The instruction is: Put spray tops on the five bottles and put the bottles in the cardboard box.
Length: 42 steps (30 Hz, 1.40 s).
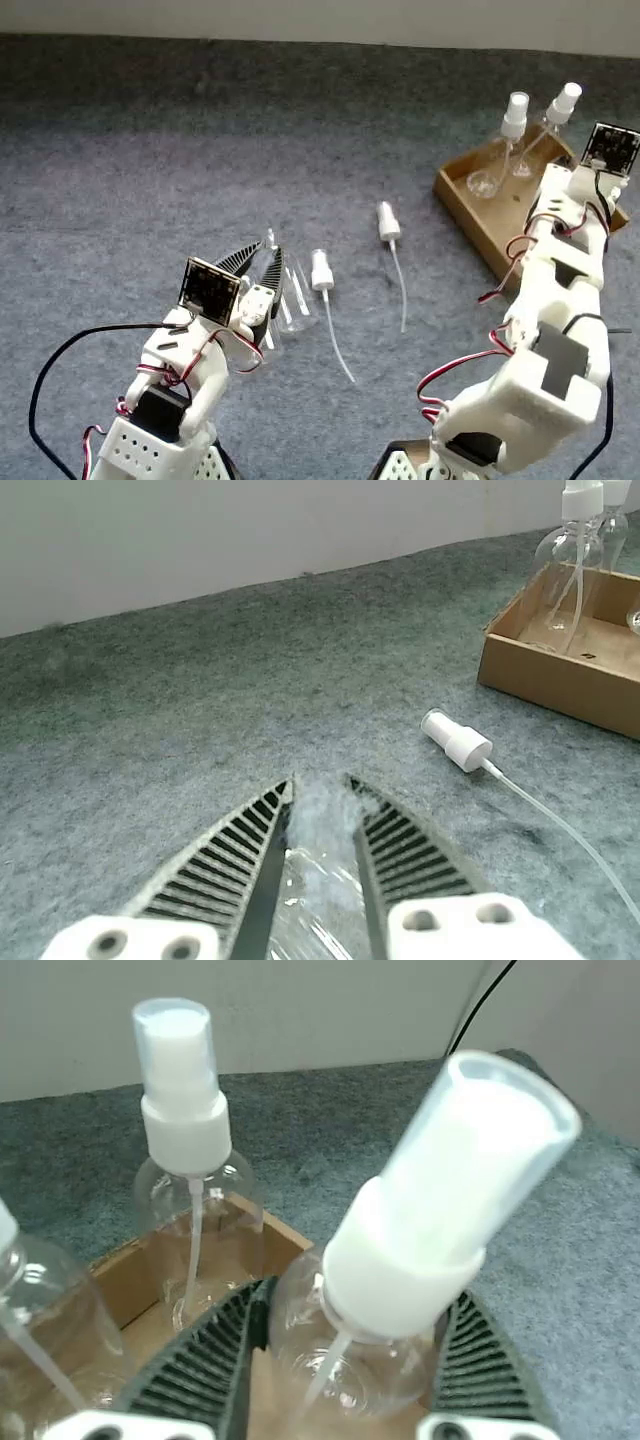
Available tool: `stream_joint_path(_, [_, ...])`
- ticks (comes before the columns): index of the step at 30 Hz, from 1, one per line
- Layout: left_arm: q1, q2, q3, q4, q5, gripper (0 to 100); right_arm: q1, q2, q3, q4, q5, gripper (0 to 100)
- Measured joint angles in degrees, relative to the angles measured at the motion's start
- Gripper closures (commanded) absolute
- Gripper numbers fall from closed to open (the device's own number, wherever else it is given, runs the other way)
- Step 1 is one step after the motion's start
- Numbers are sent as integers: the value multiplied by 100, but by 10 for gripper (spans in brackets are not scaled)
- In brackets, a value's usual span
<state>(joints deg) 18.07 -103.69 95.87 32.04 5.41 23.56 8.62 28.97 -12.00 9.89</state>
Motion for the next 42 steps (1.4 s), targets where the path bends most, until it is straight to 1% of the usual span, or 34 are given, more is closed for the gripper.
stream_joint_path(7, [0, 0, 0, 0, 0, 947, -149, 404, -352, 0, 9, 857])
stream_joint_path(18, [0, 0, 0, 0, 0, 947, -149, 1029, -870, 18, 9, 854])
stream_joint_path(24, [0, 0, 0, 0, 0, 947, -149, 1090, -1354, 809, 9, 853])
stream_joint_path(27, [0, 0, 0, 0, 0, 947, -149, 1090, -1442, 985, 9, 851])
stream_joint_path(33, [0, 0, 0, 0, 0, 947, -158, 1090, -1442, 1011, 9, 767])
stream_joint_path(42, [0, 0, 0, 0, 0, 949, -158, 1099, -1442, 1020, 9, 759])
